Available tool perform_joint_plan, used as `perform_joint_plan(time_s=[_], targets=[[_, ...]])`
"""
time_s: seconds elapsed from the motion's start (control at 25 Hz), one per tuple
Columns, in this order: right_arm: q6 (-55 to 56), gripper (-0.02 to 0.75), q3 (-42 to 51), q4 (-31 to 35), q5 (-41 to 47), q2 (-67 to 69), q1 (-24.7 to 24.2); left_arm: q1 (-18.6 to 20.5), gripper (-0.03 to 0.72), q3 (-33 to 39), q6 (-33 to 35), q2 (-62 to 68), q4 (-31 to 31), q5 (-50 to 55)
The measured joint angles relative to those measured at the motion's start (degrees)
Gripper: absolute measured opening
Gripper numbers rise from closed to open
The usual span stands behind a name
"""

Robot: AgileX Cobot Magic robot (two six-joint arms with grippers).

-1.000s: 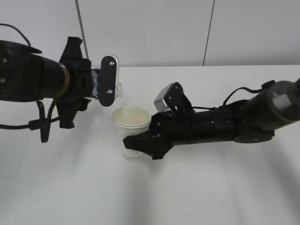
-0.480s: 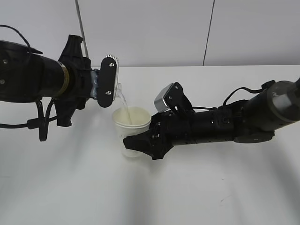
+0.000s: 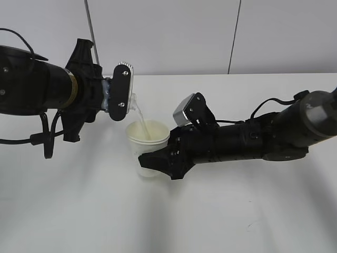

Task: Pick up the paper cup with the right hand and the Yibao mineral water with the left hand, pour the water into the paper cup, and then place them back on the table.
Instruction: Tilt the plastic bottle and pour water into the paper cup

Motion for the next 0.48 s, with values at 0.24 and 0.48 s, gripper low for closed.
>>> perform_joint_plan(time_s=[0.24,0.48], targets=[[0.1,0.508,0.0,-0.1,0.0,0.0,0.0,0.0,0.373,0.0,0.0,0.0,0.7,0.1],[0.1,0.508,0.0,-0.1,0.0,0.2,0.0,0.0,0.372,0.0,0.0,0.0,1.7,0.5]])
